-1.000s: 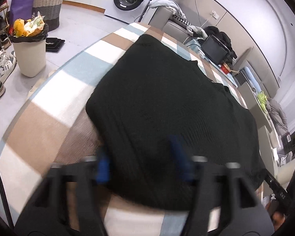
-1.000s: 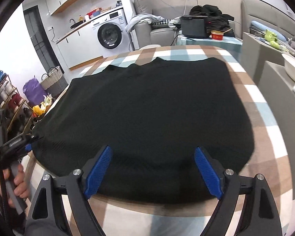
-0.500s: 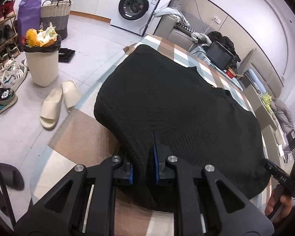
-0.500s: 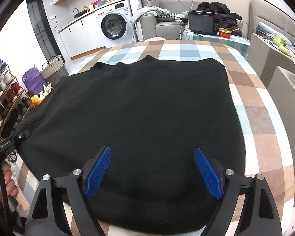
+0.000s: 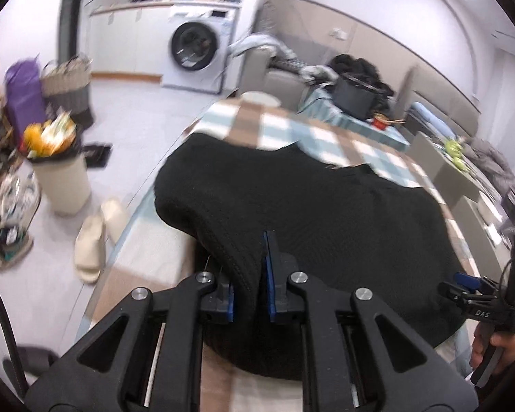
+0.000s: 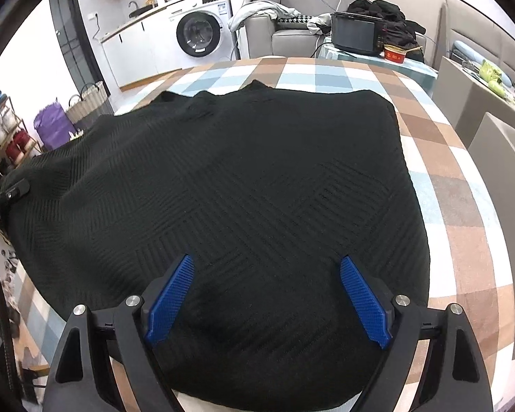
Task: Fold small clothes
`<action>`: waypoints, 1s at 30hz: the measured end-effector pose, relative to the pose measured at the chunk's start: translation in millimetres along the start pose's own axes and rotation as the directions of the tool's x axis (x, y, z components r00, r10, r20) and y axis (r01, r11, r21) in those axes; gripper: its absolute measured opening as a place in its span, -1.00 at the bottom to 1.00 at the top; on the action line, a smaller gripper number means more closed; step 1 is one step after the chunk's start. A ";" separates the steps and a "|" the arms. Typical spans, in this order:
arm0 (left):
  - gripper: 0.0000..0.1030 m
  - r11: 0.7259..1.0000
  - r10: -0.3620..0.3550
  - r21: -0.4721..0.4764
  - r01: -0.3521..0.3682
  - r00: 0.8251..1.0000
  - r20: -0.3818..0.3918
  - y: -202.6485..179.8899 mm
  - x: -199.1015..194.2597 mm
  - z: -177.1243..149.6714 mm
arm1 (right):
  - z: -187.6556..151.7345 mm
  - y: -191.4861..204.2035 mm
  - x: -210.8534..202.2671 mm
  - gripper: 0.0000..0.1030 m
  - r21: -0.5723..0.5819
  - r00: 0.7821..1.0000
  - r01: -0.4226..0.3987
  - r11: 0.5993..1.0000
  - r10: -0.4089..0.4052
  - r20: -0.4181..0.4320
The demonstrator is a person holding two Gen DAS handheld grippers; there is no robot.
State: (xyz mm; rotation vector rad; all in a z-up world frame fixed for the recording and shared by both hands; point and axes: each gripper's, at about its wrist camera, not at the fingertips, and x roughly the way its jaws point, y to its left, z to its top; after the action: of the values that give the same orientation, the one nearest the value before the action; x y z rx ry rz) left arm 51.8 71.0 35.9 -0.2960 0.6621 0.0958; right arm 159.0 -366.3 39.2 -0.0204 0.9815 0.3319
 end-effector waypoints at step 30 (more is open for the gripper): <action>0.28 0.944 -0.274 0.126 0.306 0.936 -0.219 -63.4 20.4 -34.2 | 19.8 -33.6 -31.1 0.72 0.210 0.967 -0.253 0.945 0.240 0.086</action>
State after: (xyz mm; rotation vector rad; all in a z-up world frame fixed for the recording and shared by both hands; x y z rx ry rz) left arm 59.1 0.1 12.9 -0.2487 0.8126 -0.2739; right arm 168.8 -403.2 71.2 0.3143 0.9589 0.4497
